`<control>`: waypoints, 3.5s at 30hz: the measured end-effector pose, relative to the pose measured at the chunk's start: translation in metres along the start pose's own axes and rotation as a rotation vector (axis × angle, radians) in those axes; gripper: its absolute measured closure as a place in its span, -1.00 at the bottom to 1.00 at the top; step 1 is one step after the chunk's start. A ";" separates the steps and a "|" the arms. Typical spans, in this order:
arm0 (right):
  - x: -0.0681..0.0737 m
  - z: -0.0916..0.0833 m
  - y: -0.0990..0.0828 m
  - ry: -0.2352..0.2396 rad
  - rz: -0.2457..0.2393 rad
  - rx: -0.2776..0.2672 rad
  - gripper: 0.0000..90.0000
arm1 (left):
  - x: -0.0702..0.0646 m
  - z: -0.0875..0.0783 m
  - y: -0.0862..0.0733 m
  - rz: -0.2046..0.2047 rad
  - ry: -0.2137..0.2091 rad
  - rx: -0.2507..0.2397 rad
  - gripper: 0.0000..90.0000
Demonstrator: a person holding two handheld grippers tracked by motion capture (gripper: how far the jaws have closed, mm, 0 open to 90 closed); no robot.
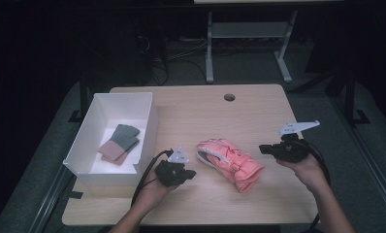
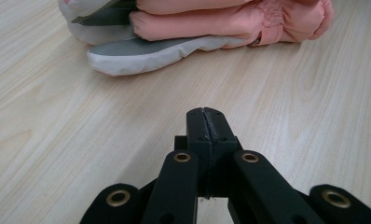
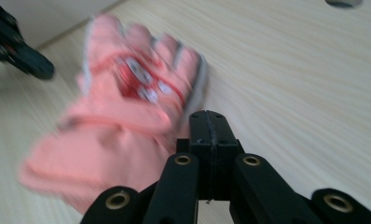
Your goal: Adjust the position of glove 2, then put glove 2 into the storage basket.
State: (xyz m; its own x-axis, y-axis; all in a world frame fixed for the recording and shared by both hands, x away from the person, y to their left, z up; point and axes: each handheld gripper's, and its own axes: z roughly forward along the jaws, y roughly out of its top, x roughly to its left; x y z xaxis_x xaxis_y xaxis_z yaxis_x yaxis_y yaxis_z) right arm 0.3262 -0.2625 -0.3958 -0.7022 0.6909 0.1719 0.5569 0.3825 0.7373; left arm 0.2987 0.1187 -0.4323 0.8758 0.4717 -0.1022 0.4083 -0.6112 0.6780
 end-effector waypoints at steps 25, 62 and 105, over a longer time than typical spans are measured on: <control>0.004 0.041 -0.036 0.060 -0.049 0.106 1.00 | 0.002 0.057 0.042 0.005 -0.030 -0.006 0.99; 0.096 0.093 -0.015 0.304 -0.228 0.161 1.00 | 0.052 0.029 0.031 -0.102 -0.058 -0.066 1.00; 0.067 0.100 -0.005 0.079 -0.147 0.059 1.00 | 0.039 0.008 0.080 -0.080 -0.058 -0.090 -0.59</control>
State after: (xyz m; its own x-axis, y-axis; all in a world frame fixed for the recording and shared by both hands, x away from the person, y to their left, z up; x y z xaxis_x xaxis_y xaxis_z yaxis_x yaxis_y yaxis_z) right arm 0.3209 -0.1571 -0.4535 -0.8094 0.5754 0.1172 0.4688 0.5130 0.7191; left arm 0.3671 0.0831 -0.3876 0.8558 0.4775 -0.1990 0.4553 -0.5125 0.7280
